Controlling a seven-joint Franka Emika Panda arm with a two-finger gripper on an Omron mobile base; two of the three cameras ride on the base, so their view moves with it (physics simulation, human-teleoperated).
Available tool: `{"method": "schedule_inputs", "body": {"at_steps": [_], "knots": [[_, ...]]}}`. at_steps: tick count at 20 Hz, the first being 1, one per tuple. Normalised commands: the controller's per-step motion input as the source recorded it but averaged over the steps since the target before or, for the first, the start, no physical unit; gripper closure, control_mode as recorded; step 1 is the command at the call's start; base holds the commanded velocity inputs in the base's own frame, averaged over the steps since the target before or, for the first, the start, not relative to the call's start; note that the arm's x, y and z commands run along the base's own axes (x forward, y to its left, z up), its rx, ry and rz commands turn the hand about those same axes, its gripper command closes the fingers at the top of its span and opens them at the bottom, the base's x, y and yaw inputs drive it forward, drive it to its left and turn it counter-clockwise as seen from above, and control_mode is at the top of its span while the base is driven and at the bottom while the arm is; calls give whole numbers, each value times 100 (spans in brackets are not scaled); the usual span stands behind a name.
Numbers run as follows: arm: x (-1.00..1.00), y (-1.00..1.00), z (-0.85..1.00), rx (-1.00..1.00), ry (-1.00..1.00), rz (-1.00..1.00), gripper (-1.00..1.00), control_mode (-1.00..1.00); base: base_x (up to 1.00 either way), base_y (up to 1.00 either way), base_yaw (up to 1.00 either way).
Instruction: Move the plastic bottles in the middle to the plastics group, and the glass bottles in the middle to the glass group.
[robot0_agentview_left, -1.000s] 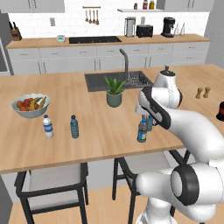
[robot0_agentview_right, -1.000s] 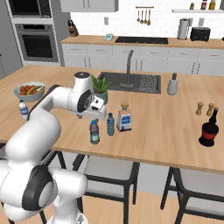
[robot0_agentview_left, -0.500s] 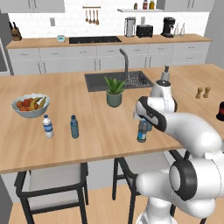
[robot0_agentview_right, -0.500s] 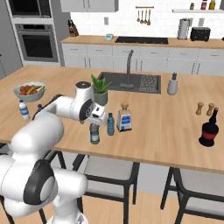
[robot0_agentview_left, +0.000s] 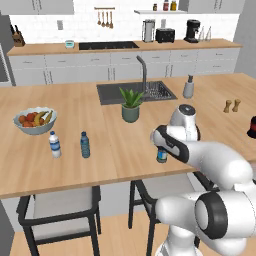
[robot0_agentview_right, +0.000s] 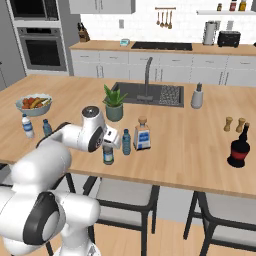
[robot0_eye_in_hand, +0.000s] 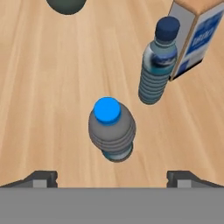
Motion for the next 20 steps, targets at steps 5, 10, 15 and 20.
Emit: {"method": "schedule_inputs", "body": {"at_steps": [5, 10, 15, 20], "knots": [[16, -2, -1, 0, 1, 0, -100, -100, 0, 0, 0], [31, 0, -3, 0, 2, 0, -100, -100, 0, 0, 0], [22, 0, -8, -1, 1, 0, -100, -100, 0, 0, 0], [12, 0, -14, 0, 3, 0, -100, -100, 0, 0, 0]]}}
